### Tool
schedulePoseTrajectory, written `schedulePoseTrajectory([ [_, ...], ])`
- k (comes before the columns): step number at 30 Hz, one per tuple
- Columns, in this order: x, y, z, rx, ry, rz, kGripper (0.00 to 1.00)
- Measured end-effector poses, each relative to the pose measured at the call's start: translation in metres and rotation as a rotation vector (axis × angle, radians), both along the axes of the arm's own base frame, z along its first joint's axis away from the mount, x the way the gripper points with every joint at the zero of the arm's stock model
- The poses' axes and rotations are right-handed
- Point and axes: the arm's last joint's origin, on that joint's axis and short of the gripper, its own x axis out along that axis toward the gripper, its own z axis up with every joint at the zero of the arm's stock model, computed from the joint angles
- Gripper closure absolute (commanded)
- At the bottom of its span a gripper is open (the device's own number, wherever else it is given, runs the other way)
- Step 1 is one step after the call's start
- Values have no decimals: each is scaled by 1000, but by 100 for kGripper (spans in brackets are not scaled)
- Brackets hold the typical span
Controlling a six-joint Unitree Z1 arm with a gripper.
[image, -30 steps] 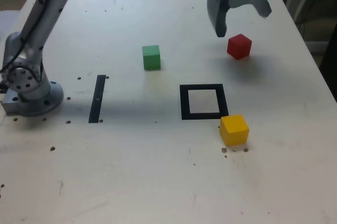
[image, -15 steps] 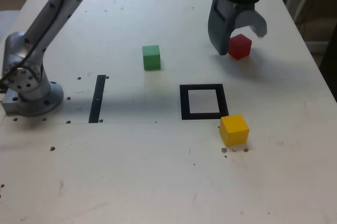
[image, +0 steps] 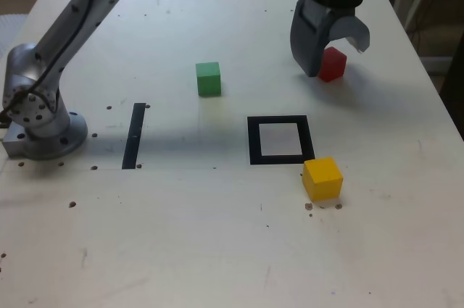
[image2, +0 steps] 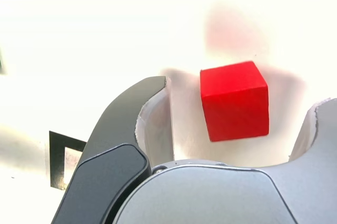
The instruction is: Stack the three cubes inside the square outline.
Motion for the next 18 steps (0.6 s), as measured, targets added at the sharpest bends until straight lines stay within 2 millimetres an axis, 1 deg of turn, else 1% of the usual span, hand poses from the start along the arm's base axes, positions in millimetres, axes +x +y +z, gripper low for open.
schedulePoseTrajectory([
  [8, 3, 6, -2, -22, -30, 35, 41],
  [13, 6, 6, -6, -30, -39, 44, 48],
  [18, 7, 7, -5, -15, -41, 45, 49],
])
